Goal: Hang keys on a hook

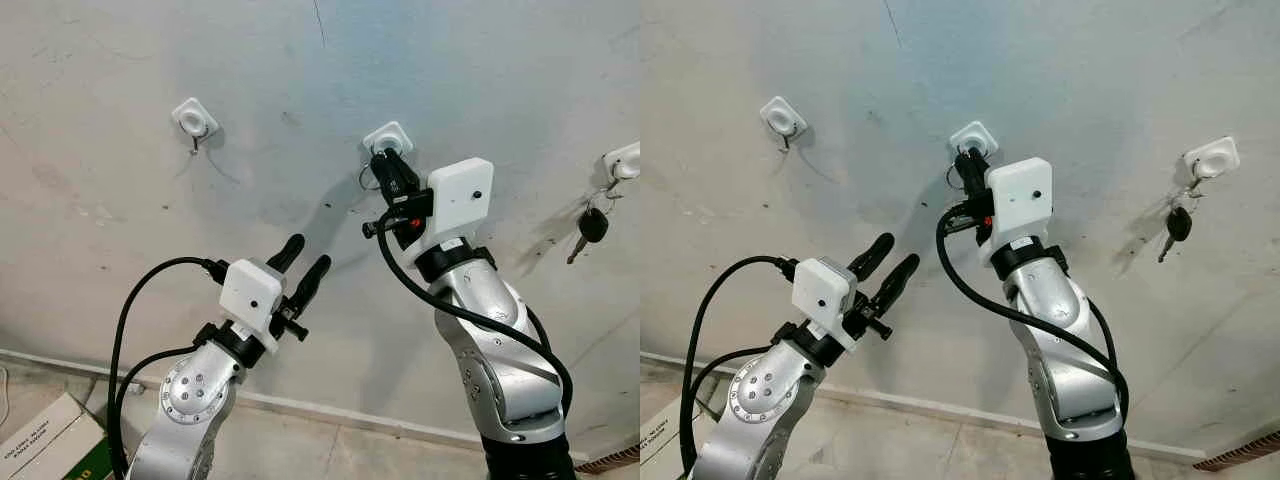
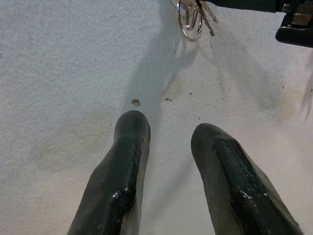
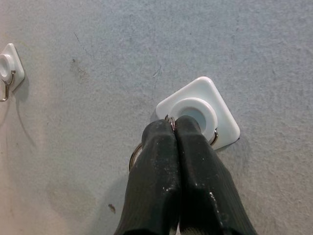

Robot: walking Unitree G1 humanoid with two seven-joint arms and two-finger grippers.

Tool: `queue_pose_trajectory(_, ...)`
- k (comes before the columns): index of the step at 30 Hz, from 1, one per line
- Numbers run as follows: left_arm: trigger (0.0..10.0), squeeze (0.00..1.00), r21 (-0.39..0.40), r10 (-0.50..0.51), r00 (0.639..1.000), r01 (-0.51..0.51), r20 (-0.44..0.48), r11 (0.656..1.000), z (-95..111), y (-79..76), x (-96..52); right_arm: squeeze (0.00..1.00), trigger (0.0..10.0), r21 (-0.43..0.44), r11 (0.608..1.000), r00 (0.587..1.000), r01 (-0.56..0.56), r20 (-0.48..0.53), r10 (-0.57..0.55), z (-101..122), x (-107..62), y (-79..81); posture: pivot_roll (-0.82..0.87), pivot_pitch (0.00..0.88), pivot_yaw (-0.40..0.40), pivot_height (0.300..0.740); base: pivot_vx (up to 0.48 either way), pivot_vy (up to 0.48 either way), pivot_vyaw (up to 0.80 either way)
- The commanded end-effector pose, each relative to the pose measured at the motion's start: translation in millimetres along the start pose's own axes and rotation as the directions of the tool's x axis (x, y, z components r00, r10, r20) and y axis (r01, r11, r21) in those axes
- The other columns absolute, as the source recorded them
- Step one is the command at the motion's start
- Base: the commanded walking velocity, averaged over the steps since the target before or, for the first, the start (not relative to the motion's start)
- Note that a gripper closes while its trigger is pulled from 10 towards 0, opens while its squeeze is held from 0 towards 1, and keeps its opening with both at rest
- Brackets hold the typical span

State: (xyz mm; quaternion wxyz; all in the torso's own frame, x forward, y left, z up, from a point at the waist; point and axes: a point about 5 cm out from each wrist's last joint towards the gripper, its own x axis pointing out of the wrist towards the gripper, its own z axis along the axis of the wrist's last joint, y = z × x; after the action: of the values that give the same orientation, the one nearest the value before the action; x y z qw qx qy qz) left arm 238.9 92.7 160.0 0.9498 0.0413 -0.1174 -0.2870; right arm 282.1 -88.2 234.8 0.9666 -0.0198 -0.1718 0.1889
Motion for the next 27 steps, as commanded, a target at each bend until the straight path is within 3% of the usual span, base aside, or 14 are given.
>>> queue_pose_trajectory(1, 10.0, 0.00, 0.003, -0.004, 1.000, 0.004, -0.003, 1.000, -1, -0.3, 0.3, 0.00, 10.0, -0.003, 1.000, 1.000, -0.004, 0.024, 0.004, 5, 2.5, 1.3, -0.05, 0.077, 0.007, 0.740, 0.000, 0.000, 0.00)
queue_pose_trajectory(17, 10.0, 0.00, 0.010, -0.002, 1.000, 0.002, -0.004, 1.000, 0, -0.1, 0.4, 0.00, 10.0, -0.040, 0.999, 0.994, 0.035, 0.101, -0.030, 26, 15.0, -14.7, -0.05, 0.071, 0.007, 0.740, 0.000, 0.000, 0.00)
queue_pose_trajectory(27, 10.0, 0.00, 0.011, -0.001, 1.000, 0.001, -0.005, 1.000, -1, 0.8, 0.4, 0.00, 10.0, -0.034, 0.999, 0.996, 0.030, 0.085, -0.027, 20, 13.3, -12.4, -0.05, 0.070, 0.007, 0.740, 0.000, 0.000, 0.00)
